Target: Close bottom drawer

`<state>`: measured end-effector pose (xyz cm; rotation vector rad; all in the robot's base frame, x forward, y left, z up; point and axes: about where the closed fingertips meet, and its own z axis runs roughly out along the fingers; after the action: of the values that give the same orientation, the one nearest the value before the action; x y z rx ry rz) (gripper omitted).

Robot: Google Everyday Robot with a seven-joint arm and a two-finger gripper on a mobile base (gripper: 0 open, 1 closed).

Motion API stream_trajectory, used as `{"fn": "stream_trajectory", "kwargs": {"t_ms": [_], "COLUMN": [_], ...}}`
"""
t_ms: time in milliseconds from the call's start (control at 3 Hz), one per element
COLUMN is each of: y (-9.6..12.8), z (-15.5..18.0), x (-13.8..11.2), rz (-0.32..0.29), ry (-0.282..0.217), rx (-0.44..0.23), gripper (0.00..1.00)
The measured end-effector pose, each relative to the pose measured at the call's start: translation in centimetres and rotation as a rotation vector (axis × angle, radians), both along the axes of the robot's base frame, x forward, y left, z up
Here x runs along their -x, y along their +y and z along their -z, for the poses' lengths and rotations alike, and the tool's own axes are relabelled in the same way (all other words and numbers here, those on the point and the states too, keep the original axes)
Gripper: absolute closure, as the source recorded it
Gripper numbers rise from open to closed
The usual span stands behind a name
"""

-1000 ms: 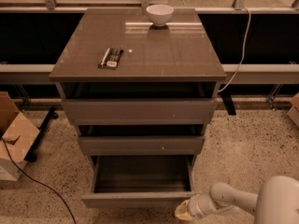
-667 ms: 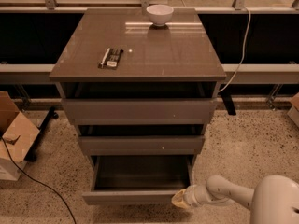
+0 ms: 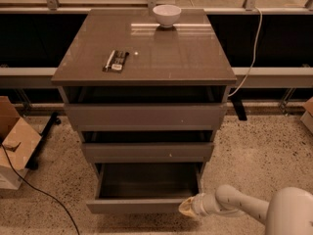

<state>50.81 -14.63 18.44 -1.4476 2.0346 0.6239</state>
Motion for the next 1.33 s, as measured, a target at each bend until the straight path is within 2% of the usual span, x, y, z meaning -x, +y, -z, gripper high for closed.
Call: {"fn": "stream_trajectory", "kwargs": {"t_ms": [333, 667, 1000, 1333], "y": [1.3, 2.1, 2.4, 2.4], "z": [0.3, 0.9, 1.5, 1.7], "x": [-2.6, -5.2, -7.2, -8.2], "rz": [0.025, 0.05, 0.072, 0.091], "ry": [-0.086, -0.146, -0.182, -0.206], "rx": [-0.023, -0.054, -0.072, -0.081], "gripper": [1.0, 1.0, 1.0, 0.84]}}
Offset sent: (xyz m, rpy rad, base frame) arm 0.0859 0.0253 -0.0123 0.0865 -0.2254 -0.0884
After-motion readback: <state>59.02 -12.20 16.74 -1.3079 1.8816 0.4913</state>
